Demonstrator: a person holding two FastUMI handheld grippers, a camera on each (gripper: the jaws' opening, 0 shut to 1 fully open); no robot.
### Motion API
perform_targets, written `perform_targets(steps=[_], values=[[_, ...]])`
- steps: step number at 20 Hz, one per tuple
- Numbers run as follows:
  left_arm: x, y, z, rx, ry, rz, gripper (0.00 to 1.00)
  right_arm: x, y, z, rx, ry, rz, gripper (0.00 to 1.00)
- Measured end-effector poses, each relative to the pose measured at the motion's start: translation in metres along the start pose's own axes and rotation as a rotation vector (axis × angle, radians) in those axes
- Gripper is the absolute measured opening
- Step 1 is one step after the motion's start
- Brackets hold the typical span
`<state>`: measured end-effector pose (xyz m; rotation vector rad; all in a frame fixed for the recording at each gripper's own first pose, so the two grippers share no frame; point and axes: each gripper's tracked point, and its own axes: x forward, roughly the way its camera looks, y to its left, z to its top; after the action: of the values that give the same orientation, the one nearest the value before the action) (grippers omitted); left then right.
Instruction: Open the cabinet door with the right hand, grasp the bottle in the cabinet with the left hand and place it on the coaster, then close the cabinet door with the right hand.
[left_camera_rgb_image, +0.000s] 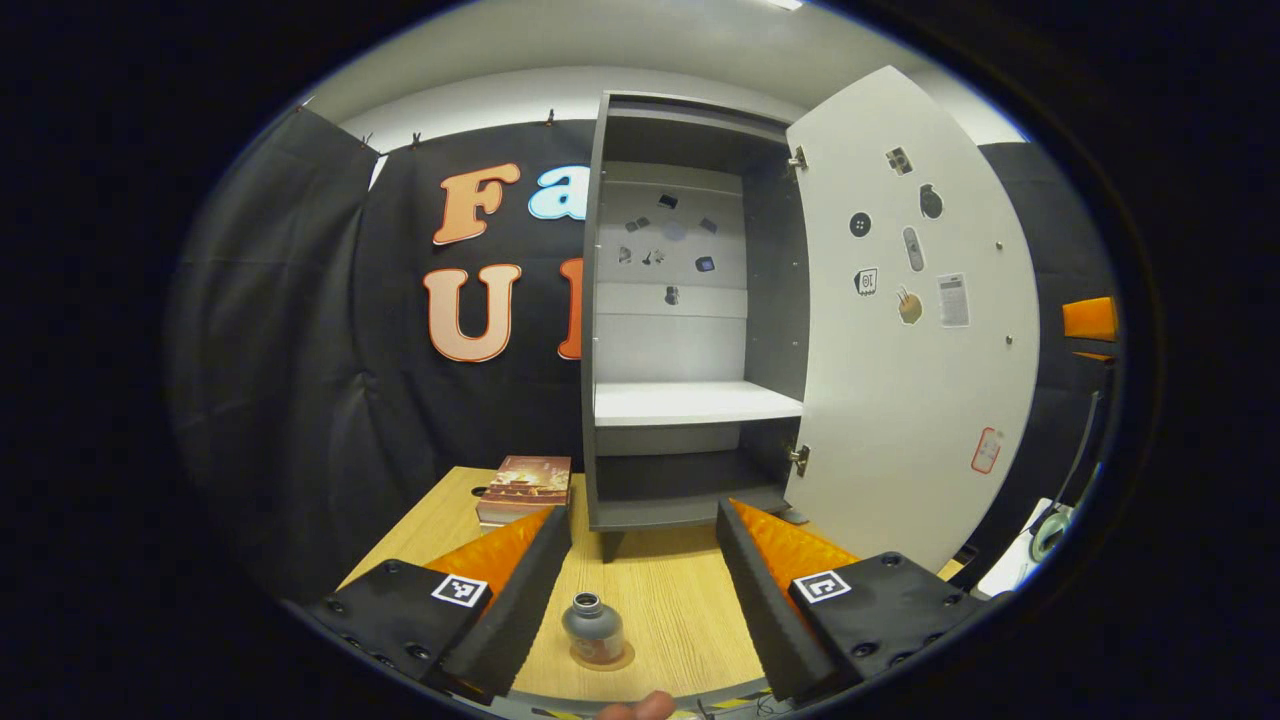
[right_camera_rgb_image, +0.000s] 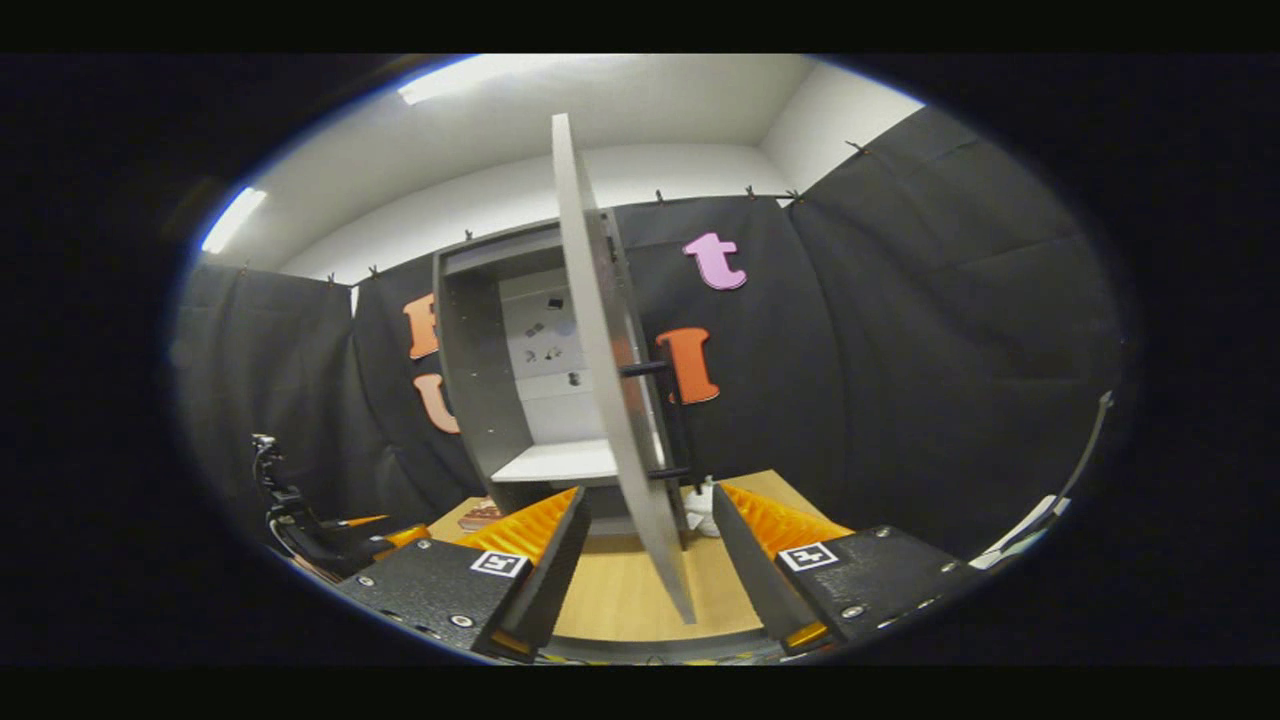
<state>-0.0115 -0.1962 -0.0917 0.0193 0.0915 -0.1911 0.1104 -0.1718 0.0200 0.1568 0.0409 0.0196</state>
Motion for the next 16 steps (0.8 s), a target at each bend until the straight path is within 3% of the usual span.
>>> perform_targets(steps=[8, 16], values=[[-0.003, 0.028, -0.001, 0.041, 0.029, 0.07, 0.95, 0.039, -0.022, -0.008, -0.002, 0.006, 0.019, 0.78], [-0.005, 0.063, -0.004, 0.074, 0.056, 0.143, 0.95, 0.049, 0.042, -0.023, 0.042, 0.025, 0.17, 0.78]])
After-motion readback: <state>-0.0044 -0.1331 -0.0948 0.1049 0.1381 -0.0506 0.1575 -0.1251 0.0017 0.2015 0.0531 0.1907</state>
